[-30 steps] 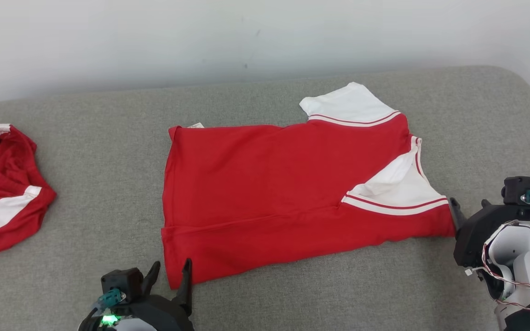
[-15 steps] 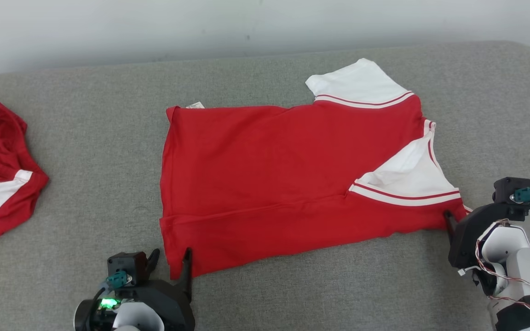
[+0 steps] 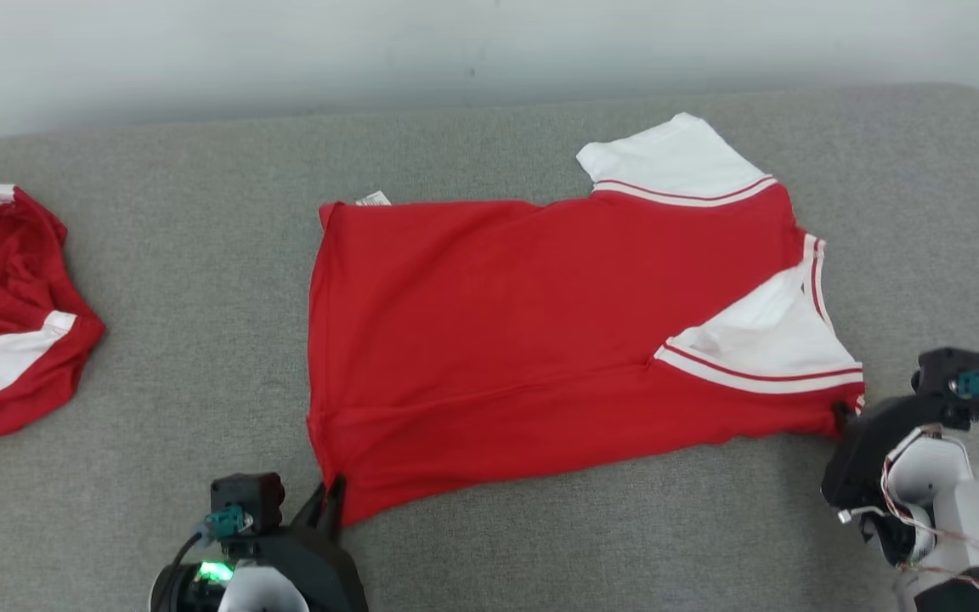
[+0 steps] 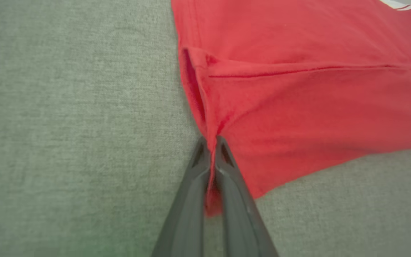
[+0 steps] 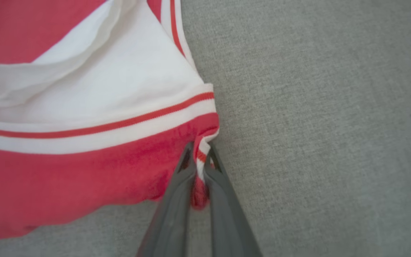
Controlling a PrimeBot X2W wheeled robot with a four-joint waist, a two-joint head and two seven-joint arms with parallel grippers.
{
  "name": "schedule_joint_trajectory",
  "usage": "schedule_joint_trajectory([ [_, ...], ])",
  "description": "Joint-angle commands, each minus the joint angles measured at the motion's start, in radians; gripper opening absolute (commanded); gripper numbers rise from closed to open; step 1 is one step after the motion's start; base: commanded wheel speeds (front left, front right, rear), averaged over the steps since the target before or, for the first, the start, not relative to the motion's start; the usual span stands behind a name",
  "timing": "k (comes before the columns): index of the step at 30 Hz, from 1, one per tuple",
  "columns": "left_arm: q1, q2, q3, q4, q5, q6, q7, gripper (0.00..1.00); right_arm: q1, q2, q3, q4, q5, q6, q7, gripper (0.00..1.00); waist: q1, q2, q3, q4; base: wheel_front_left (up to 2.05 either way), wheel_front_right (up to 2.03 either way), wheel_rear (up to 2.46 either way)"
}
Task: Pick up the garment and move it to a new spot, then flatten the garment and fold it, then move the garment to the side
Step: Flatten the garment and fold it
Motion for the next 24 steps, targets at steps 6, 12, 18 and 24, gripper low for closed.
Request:
schedule_joint_trajectory([
  [6, 0.109, 0.038, -0.007, -0.009, -0.023, 0.013, 0.044, 0.00, 0.152, 0.039, -0.023, -0.127, 0.069, 0.000, -0.018, 0.00, 0.0000, -0.0001, -0.097, -0.019, 0.00, 0.00, 0.00],
  [12, 0.172, 0.069, -0.001, -0.086, -0.031, 0.032, 0.065, 0.00, 0.277, 0.061, -0.086, -0.266, 0.076, 0.000, 0.009, 0.00, 0.0000, -0.0001, -0.143, -0.026, 0.00, 0.00, 0.00],
  [18, 0.244, 0.101, 0.001, -0.155, -0.044, 0.053, 0.103, 0.00, 0.386, 0.077, -0.122, -0.374, 0.076, -0.001, 0.059, 0.00, 0.0000, -0.0001, -0.169, -0.028, 0.00, 0.00, 0.00],
  [24, 0.298, 0.121, 0.003, -0.215, -0.052, 0.080, 0.142, 0.14, 0.448, 0.083, -0.121, -0.425, 0.091, -0.001, 0.084, 0.35, 0.0000, -0.0001, -0.177, -0.032, 0.00, 0.00, 0.00],
])
